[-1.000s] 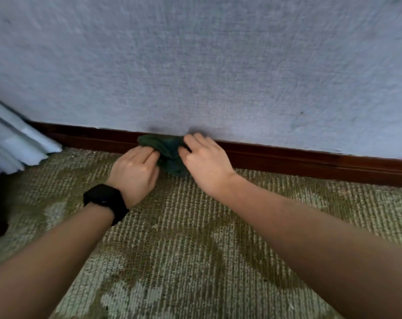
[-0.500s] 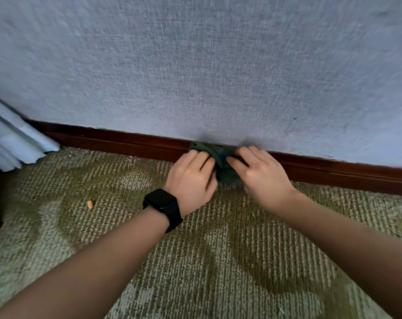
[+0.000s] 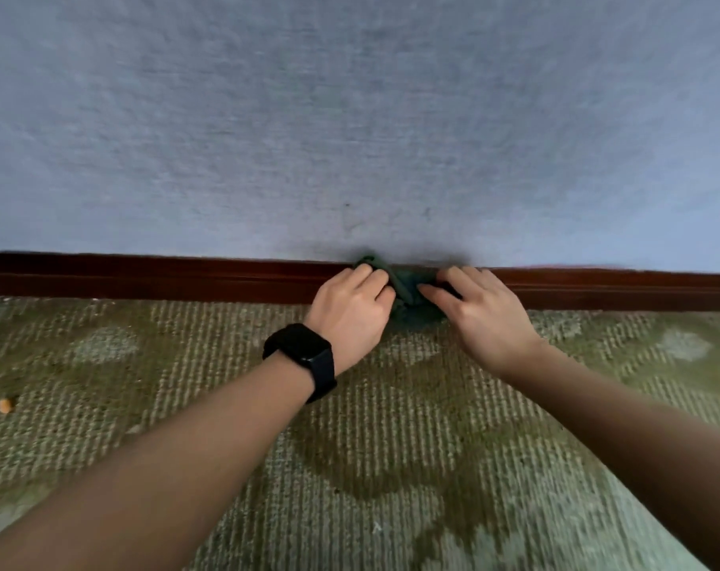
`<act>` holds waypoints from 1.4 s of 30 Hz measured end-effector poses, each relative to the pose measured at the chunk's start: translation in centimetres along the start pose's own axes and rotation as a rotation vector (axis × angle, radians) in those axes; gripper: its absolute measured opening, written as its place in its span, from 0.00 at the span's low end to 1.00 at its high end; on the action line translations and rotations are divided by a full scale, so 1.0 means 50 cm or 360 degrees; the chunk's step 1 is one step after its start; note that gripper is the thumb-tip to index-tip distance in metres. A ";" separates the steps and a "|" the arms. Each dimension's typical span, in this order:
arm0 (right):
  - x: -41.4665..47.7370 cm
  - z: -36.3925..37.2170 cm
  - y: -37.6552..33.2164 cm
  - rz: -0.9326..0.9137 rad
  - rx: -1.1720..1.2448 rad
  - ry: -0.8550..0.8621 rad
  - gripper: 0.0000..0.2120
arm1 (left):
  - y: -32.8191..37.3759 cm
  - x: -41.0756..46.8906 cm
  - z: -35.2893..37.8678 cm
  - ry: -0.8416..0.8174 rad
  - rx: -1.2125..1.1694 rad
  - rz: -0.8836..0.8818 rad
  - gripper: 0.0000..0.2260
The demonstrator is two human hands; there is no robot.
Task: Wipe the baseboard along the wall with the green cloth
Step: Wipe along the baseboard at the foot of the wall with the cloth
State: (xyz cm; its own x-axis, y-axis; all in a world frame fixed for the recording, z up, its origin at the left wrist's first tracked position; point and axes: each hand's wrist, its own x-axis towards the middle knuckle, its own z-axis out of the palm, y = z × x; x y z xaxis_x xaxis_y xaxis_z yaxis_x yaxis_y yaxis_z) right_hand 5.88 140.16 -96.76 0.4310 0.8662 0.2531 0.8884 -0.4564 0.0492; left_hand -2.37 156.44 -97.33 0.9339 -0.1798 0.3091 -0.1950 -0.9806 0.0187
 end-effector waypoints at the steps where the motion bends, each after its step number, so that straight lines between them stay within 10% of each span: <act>1: -0.008 -0.002 0.012 0.0020 -0.0011 -0.0007 0.18 | 0.010 0.007 0.002 -0.0012 0.0005 0.0013 0.07; 32: -0.201 -0.011 0.282 0.0201 0.0130 -0.0004 0.22 | 0.281 0.174 0.073 -0.0252 0.0191 -0.0082 0.17; 42: -0.106 0.016 0.143 0.0203 0.0424 0.0254 0.15 | 0.217 0.086 0.076 -0.0209 0.0116 -0.0483 0.24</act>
State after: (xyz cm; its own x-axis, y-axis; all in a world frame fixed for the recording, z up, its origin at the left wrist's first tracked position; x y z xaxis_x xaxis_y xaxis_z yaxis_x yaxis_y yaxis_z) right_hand 10.08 132.47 -98.53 0.5301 0.7530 0.3898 0.8479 -0.4719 -0.2414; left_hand 0.68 144.73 -99.39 0.9777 0.1173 0.1743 0.1153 -0.9931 0.0218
